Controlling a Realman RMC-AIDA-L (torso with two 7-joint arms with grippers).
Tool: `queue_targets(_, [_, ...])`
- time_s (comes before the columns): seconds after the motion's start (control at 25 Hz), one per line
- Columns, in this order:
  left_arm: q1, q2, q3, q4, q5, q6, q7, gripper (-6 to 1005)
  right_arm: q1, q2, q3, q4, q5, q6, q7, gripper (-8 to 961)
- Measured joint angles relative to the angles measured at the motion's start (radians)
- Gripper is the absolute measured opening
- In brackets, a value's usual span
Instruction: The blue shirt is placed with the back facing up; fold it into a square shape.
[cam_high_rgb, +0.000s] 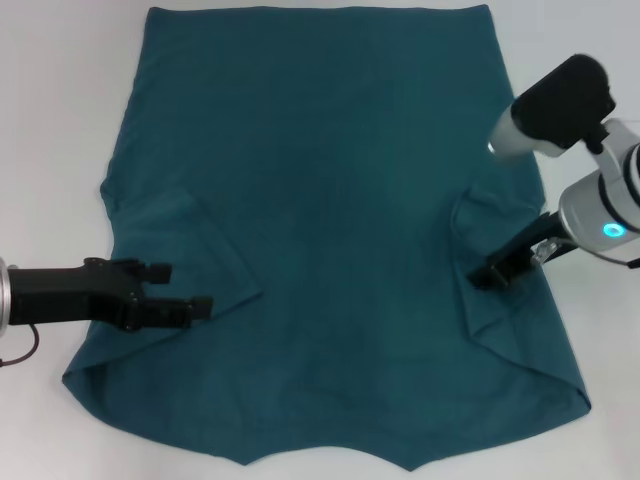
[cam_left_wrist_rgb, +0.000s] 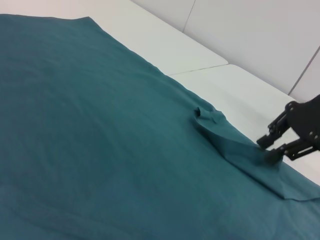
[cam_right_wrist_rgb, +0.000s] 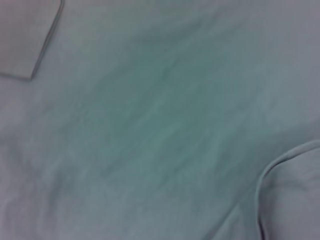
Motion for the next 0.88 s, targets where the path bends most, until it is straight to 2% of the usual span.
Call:
queue_targets(0.08, [-0.001, -0.001, 0.000, 0.000, 0.001, 0.000, 0.000, 946, -0.014, -0.001, -0.001, -0.053, -0.012, -0.022, 0.020, 276])
queue_targets(0.2, [-0.002, -0.001, 0.000, 0.000, 0.002, 0.000, 0.000, 946, -0.020, -0.002, -0.002, -0.071, -0.031, -0.033, 0.037, 506])
queue_targets(0.88, [-0.003, -0.003, 0.000, 0.000, 0.002, -0.006, 0.000, 946, -0.021, -0.001, 0.024, 0.041, -0.040, 0.020, 0.053, 517])
